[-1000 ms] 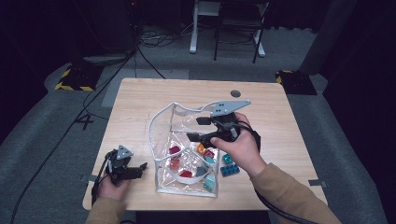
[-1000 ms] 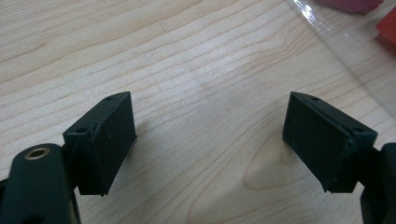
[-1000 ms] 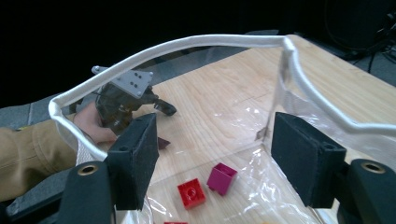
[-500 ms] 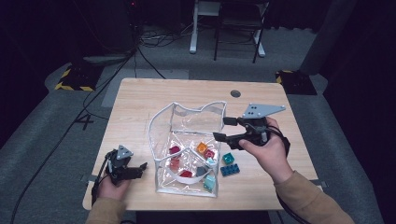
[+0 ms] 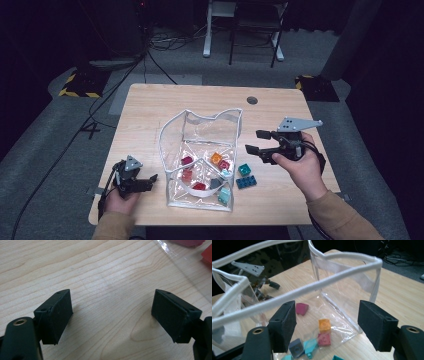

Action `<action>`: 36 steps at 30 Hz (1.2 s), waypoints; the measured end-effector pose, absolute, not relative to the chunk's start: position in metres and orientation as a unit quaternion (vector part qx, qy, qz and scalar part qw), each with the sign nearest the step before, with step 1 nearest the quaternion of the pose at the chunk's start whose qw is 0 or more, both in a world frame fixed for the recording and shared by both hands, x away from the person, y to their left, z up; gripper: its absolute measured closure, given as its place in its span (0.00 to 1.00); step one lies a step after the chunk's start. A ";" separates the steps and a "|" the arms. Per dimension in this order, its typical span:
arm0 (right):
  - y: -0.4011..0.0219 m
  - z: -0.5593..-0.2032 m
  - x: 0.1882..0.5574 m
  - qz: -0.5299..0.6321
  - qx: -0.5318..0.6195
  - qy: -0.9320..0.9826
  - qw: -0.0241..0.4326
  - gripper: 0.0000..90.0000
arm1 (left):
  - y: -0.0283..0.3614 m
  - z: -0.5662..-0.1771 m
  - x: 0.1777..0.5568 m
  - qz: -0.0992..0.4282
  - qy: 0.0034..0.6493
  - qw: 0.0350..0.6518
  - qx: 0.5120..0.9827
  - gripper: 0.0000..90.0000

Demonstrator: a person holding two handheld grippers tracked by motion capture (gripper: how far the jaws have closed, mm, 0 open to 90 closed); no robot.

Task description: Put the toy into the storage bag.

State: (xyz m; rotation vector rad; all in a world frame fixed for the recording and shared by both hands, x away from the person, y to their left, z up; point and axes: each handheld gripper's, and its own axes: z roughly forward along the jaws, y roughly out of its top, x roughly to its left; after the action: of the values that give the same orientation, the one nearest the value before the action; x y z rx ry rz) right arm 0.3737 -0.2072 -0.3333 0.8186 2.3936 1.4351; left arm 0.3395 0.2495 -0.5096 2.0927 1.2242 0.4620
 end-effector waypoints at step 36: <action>-0.220 -0.453 0.393 0.413 0.352 0.837 0.069 0.35 | 0.250 -0.510 0.339 0.177 0.468 0.330 0.800 0.19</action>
State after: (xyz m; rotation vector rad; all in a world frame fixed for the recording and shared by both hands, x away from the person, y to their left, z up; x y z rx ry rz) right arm 0.3930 -0.2196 -0.4534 1.0582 2.5208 1.2425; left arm 0.3395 0.2496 -0.5096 2.0927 1.2238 0.4633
